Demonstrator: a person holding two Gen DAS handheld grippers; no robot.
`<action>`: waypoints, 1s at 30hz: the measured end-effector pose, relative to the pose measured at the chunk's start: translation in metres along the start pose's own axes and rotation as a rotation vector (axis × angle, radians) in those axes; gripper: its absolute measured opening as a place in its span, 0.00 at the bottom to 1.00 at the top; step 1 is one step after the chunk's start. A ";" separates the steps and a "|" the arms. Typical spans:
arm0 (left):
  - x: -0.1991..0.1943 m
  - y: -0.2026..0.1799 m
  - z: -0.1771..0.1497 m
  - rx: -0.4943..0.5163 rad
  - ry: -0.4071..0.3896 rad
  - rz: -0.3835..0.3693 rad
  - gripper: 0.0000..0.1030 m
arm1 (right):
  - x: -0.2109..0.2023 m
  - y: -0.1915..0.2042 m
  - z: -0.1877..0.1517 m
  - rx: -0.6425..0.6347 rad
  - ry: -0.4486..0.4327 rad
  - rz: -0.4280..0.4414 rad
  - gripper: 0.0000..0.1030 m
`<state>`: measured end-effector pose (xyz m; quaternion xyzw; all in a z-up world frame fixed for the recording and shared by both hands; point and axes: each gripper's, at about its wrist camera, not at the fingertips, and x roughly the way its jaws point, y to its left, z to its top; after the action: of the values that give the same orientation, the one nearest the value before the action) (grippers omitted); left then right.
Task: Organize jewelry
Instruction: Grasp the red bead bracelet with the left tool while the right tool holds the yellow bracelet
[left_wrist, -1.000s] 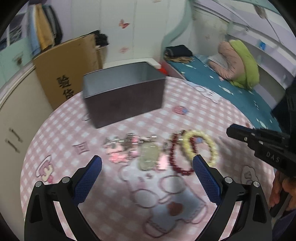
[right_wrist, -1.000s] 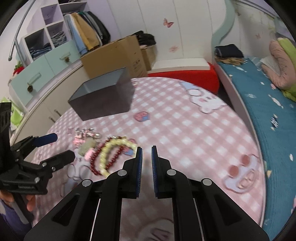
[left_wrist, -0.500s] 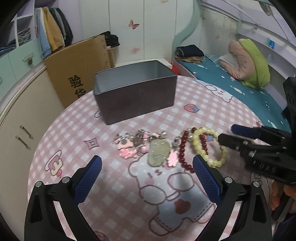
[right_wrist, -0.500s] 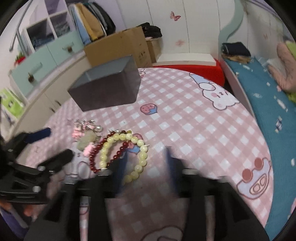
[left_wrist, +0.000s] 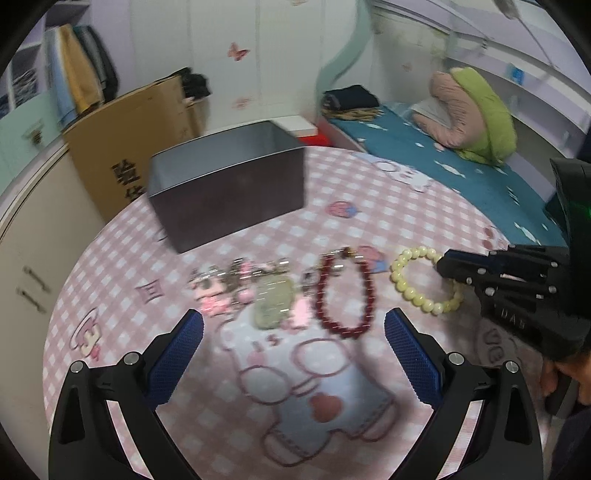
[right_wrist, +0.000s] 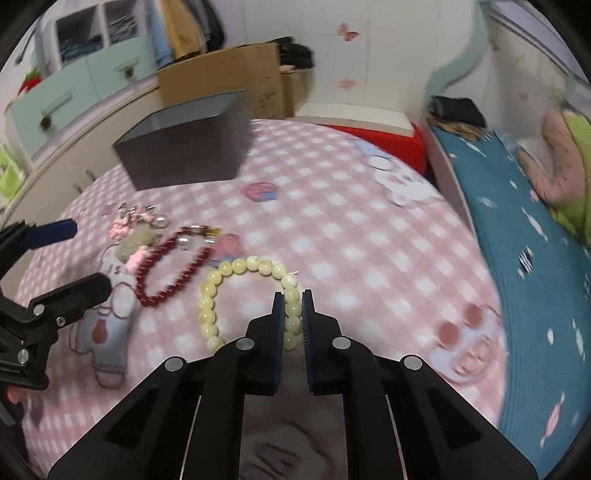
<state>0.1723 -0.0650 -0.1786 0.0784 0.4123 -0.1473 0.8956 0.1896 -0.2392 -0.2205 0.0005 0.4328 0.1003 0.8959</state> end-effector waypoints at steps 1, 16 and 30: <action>0.001 -0.006 0.001 0.018 -0.002 -0.007 0.92 | -0.002 -0.006 -0.002 0.015 -0.001 0.002 0.10; 0.039 -0.049 0.008 0.156 0.127 -0.028 0.22 | -0.016 -0.032 -0.023 0.124 -0.024 0.086 0.10; 0.041 -0.053 0.008 0.184 0.128 -0.082 0.06 | -0.016 -0.031 -0.022 0.141 -0.012 0.081 0.12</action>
<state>0.1856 -0.1255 -0.2054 0.1526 0.4563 -0.2159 0.8496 0.1687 -0.2744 -0.2242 0.0818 0.4329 0.1055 0.8915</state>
